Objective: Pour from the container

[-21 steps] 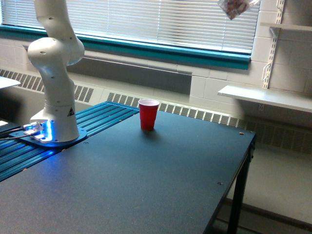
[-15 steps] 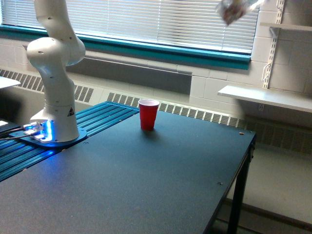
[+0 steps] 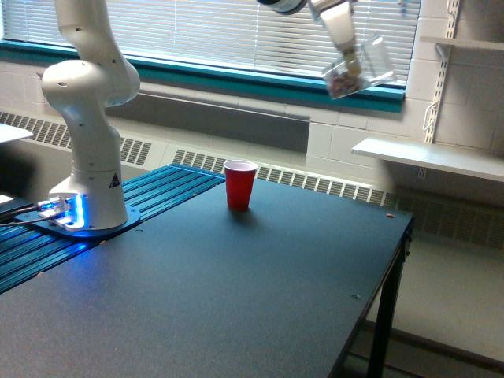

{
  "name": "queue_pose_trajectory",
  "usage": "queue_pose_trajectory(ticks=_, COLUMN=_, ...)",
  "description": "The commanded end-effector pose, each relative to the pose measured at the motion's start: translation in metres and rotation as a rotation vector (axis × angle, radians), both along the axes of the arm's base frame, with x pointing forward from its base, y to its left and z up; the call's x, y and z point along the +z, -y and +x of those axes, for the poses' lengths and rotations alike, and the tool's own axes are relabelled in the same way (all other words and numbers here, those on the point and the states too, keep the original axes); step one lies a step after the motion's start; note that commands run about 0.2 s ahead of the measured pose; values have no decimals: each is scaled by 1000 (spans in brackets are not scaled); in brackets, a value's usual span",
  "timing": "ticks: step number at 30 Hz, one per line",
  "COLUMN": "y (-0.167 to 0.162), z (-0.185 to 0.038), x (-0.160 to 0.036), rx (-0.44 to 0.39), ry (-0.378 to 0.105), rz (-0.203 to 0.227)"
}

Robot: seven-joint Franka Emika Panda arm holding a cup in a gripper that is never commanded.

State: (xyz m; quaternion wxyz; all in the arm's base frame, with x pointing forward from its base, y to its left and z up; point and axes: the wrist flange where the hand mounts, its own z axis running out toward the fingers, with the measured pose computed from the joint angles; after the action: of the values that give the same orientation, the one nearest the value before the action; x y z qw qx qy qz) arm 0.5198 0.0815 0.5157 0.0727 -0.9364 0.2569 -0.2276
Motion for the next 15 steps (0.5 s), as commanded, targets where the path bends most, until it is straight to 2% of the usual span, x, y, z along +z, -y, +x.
queue_pose_trajectory(ticks=1, y=17, z=-33, x=2, rx=-101, ry=-9, rz=41)
queue_pose_trajectory(ticks=5, y=23, z=-52, x=-11, rx=-140, ry=-52, rz=69)
queue_pose_trajectory(ticks=7, y=26, z=-60, x=-13, rx=-150, ry=-56, rz=87)
queue_pose_trajectory(ticks=11, y=29, z=-73, x=-18, rx=-178, ry=-48, rz=60)
queue_pose_trajectory(ticks=15, y=36, z=-82, x=-17, rx=-192, ry=-61, rz=114)
